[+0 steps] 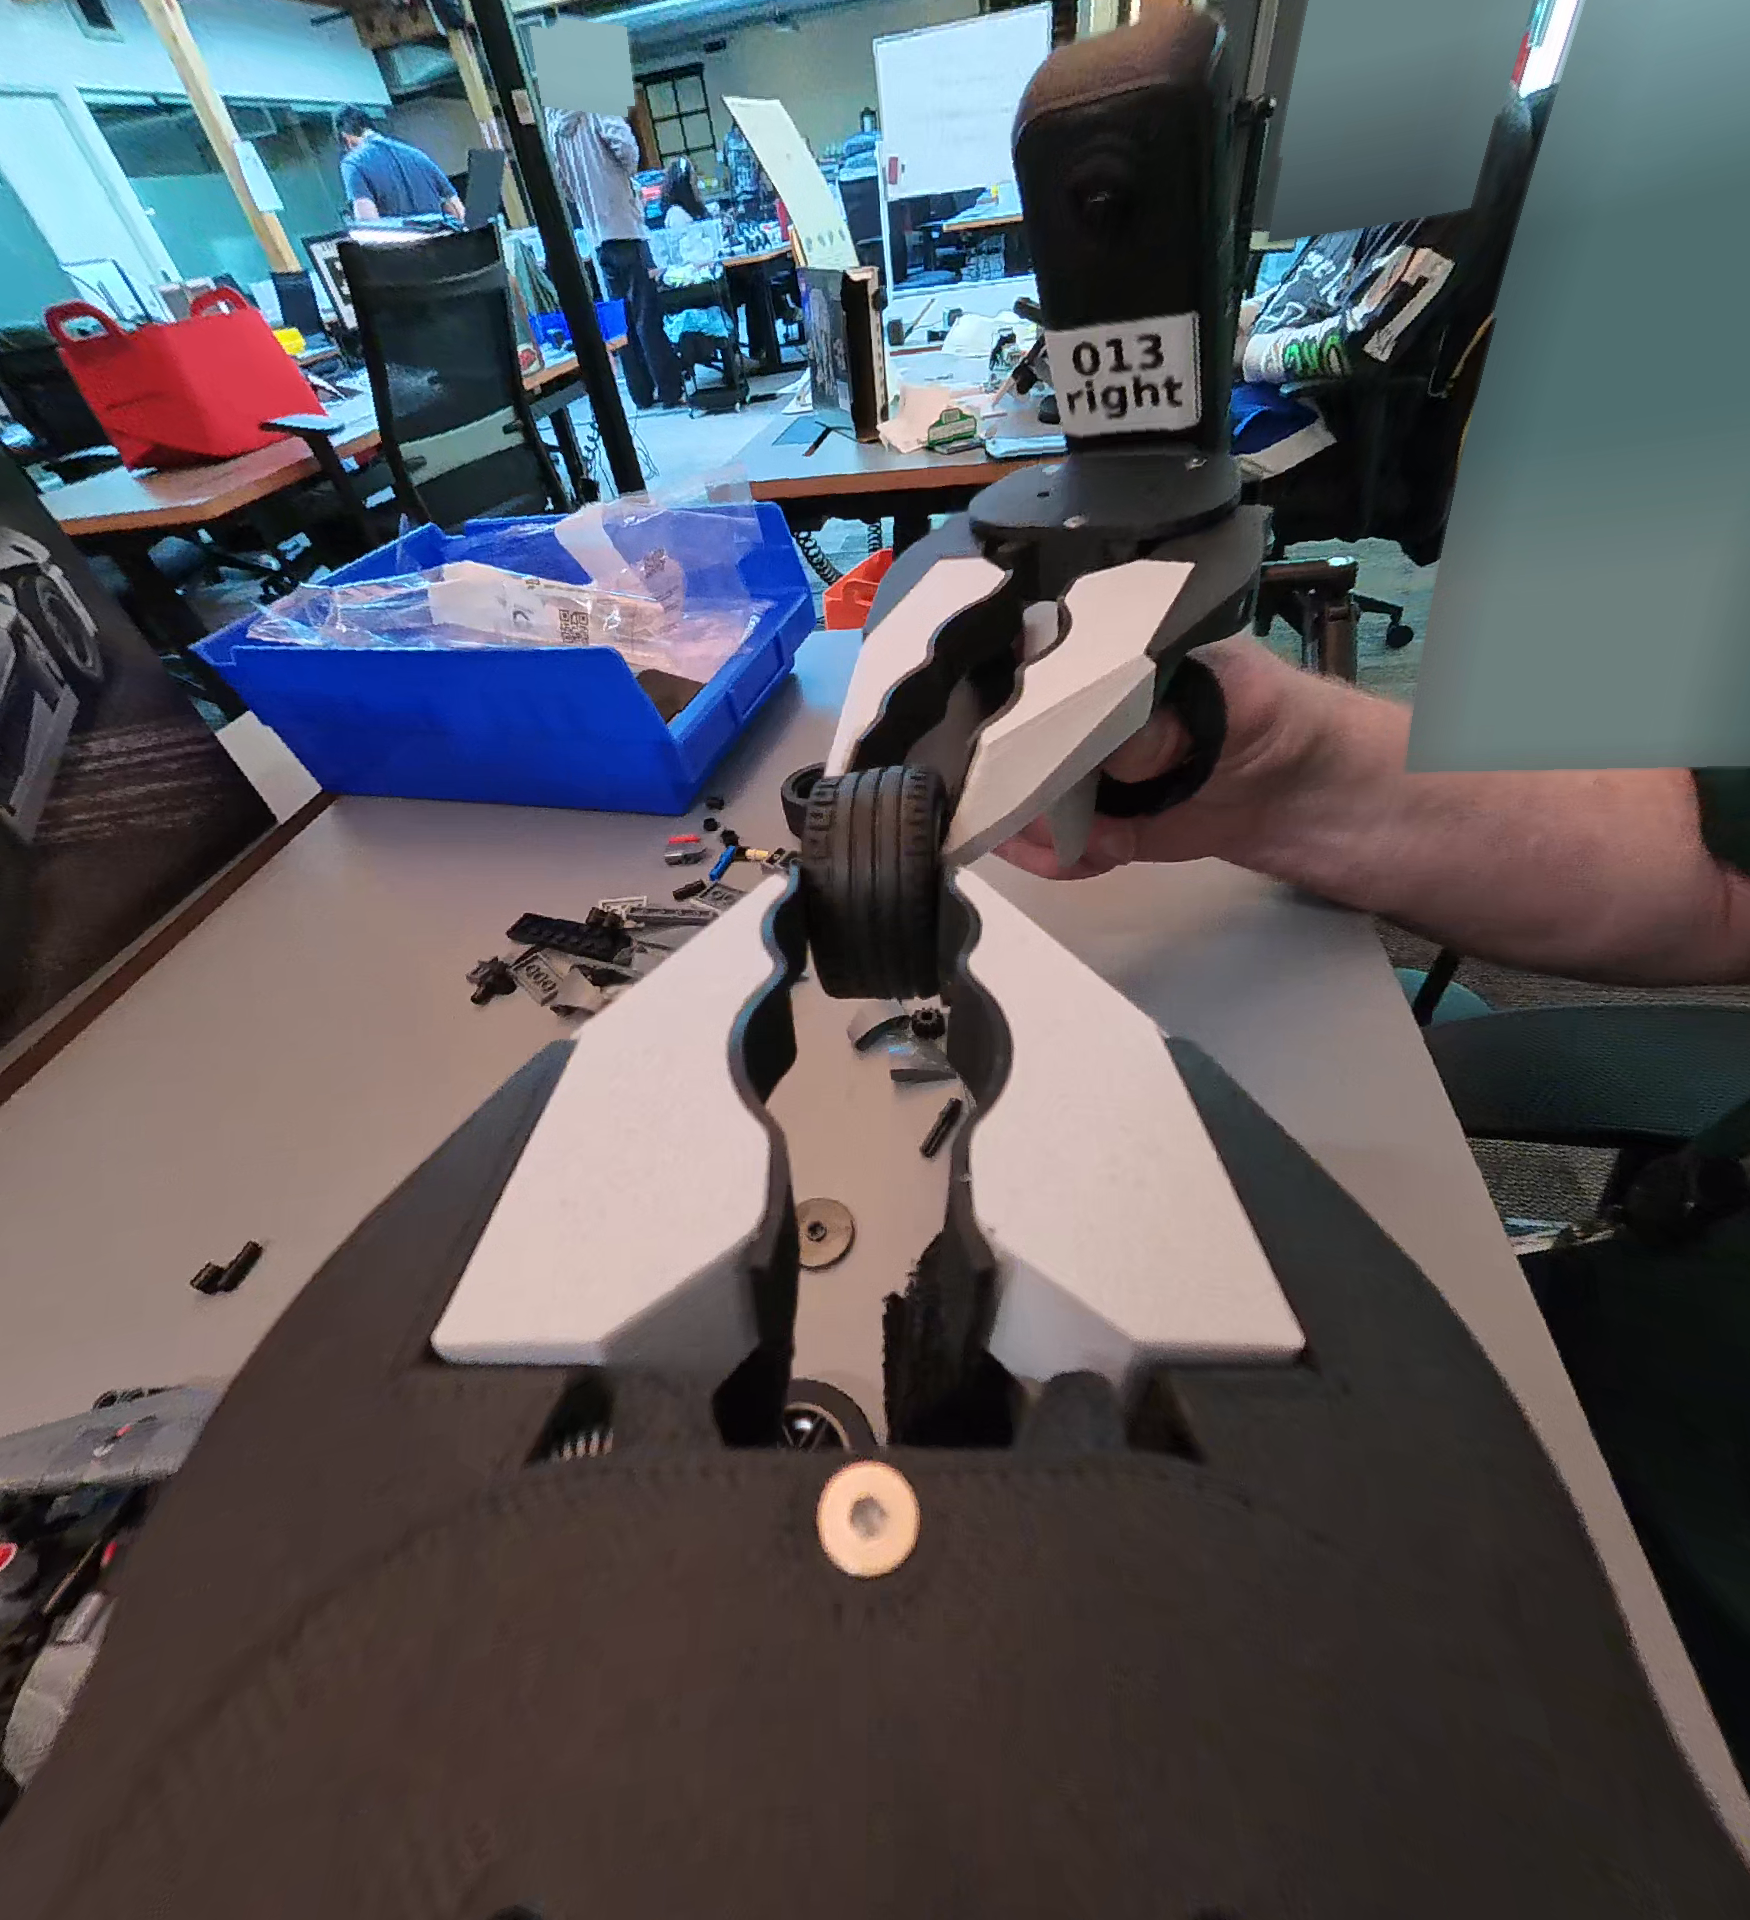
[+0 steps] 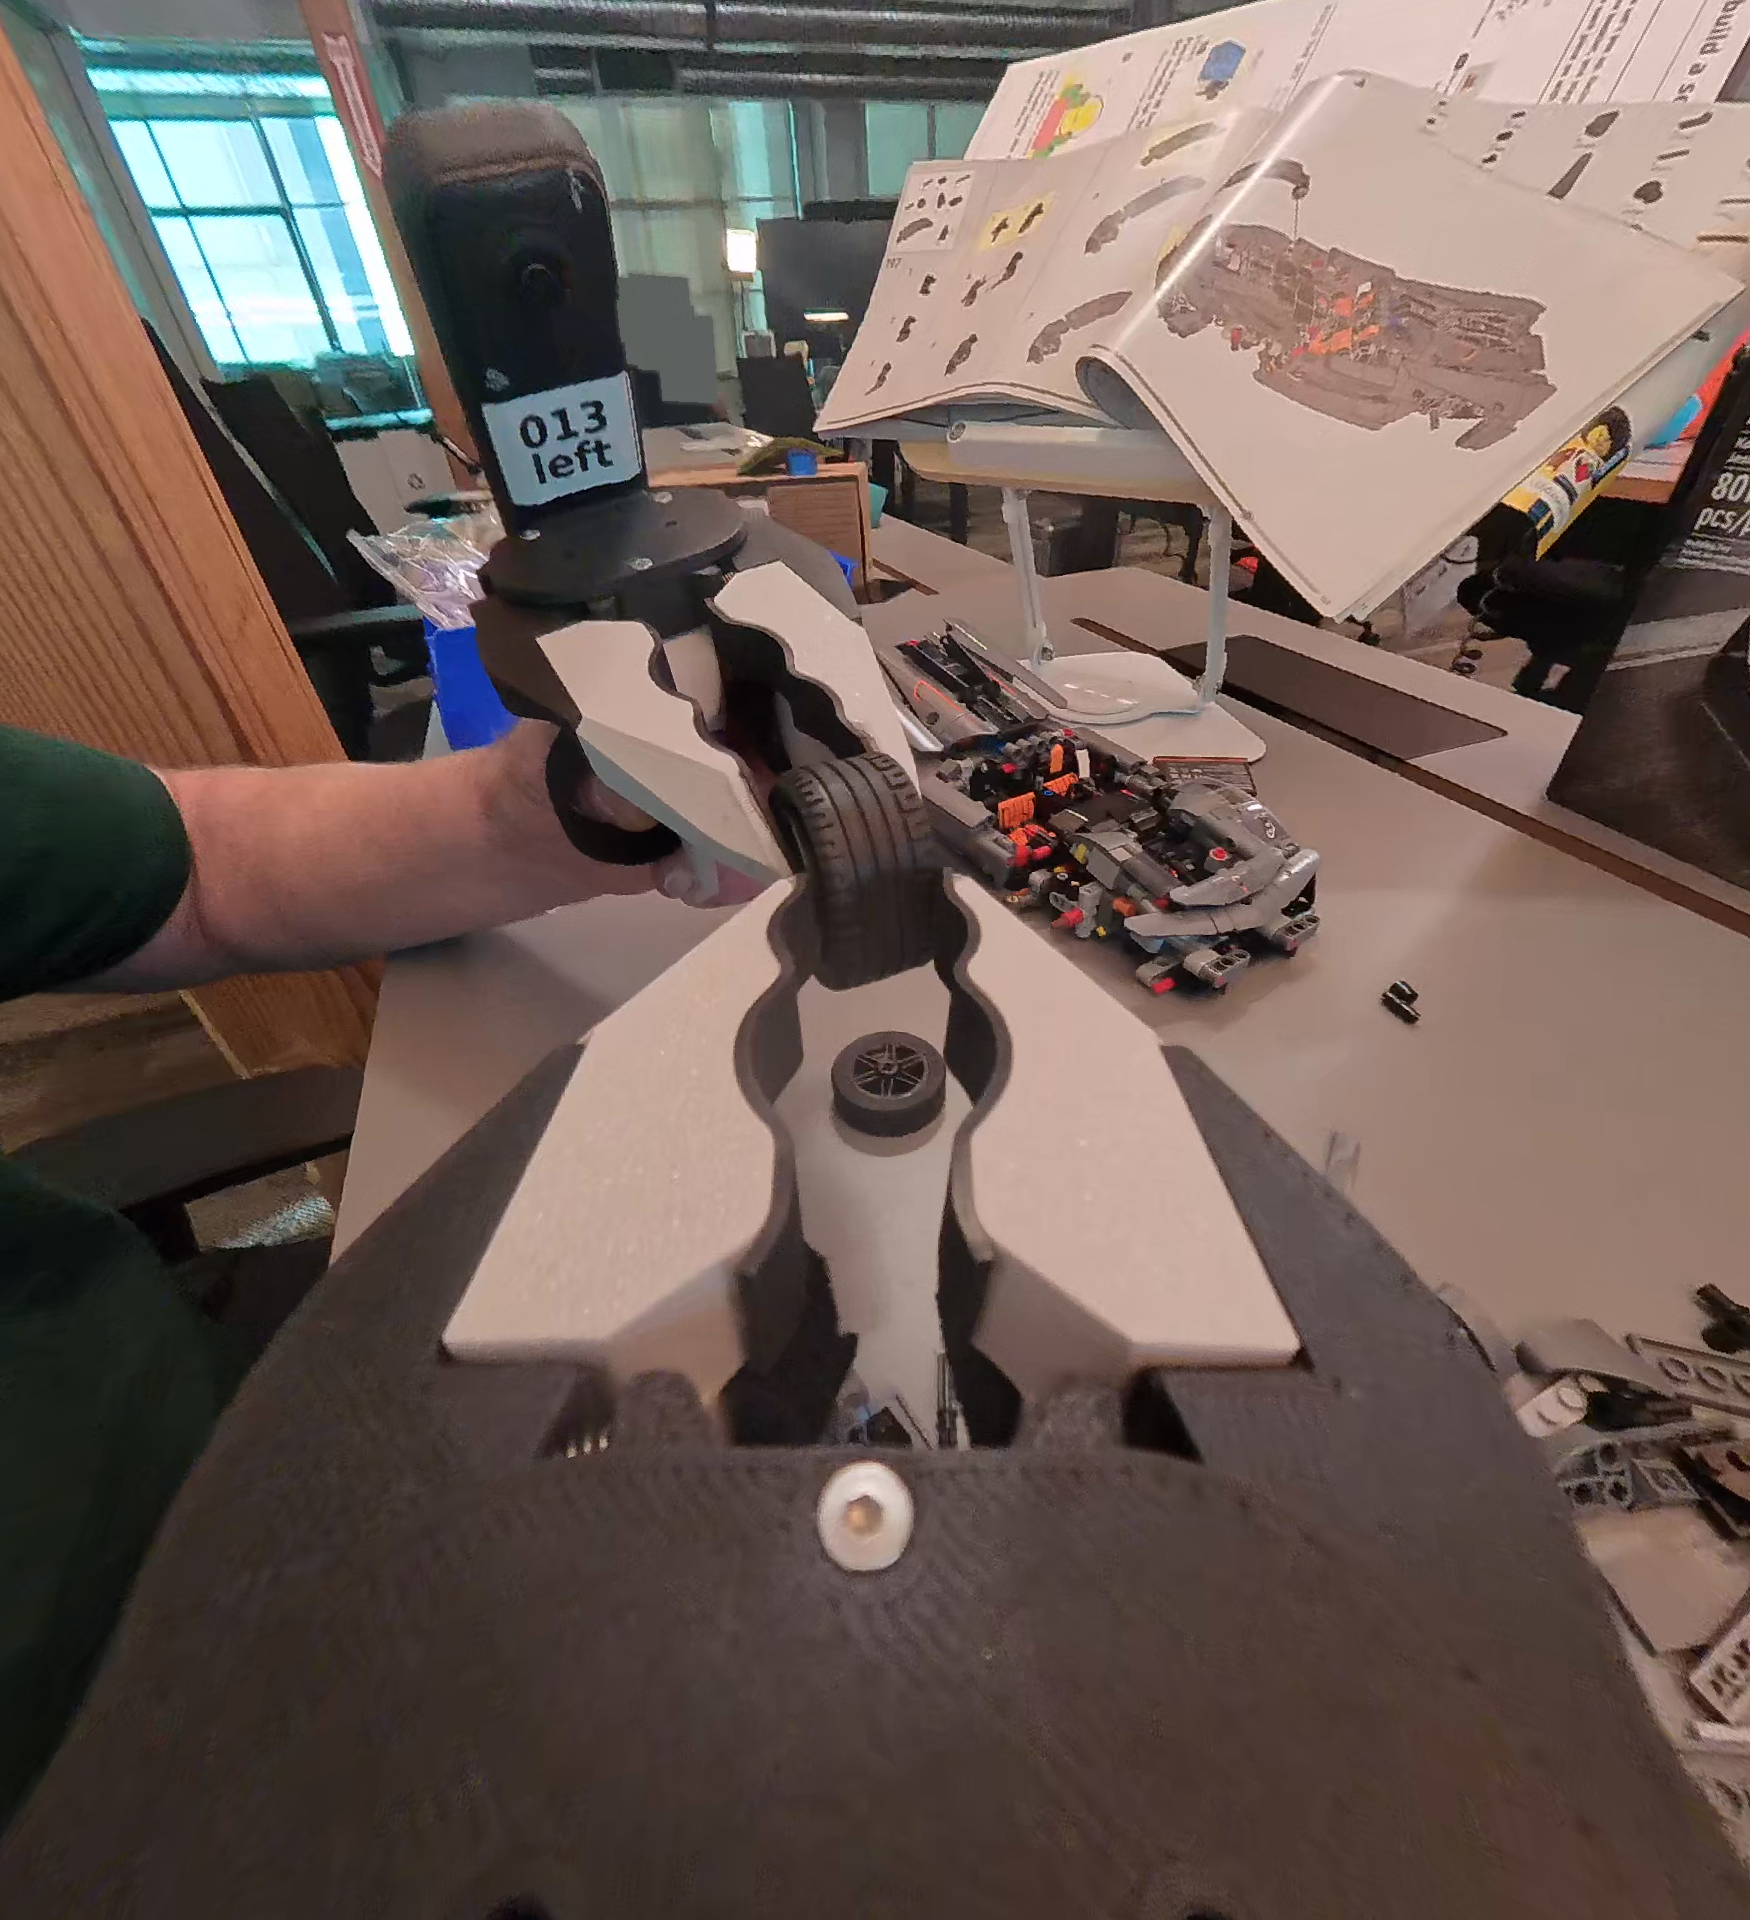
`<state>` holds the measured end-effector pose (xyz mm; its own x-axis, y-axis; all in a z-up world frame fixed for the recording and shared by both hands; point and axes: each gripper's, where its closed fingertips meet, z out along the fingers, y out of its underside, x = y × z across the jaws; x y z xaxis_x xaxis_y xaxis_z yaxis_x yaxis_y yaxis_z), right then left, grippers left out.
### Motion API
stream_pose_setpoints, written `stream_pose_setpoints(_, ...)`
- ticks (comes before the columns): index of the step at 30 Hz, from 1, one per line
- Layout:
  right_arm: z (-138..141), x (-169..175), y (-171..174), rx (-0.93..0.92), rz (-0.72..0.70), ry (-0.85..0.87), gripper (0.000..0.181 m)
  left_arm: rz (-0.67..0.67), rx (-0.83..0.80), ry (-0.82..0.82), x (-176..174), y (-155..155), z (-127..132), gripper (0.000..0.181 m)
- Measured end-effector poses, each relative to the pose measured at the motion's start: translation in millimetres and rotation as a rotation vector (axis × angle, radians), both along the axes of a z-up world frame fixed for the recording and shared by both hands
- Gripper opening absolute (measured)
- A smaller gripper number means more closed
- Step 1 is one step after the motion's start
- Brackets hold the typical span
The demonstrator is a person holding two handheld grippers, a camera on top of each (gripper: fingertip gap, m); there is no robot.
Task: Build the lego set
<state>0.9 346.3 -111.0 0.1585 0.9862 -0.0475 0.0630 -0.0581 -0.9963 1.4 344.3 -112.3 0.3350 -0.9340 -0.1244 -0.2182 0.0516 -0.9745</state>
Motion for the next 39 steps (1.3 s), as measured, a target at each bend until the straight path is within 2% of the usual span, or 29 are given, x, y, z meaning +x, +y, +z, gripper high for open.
stream_pose_setpoints(11,18,1,-9,-0.093,0.111,0.155,0.022,-0.055,-0.034,-0.053,3,-8,7,0.02)
stream_pose_setpoints(18,15,1,0,-0.079,0.003,0.116,0.019,0.043,0.042,0.006,3,1,1,0.019)
stream_pose_setpoints(26,10,2,14,0.05,-0.173,0.024,0.014,0.172,0.118,0.089,2,15,-4,0.019)
stream_pose_setpoints(33,19,4,12,0.052,-0.123,0.097,0.022,0.082,0.018,-0.087,-5,11,12,0.02)
stream_pose_setpoints(39,20,2,7,0.074,-0.11,0.087,0.014,0.037,-0.012,-0.137,-5,6,17,0.02)
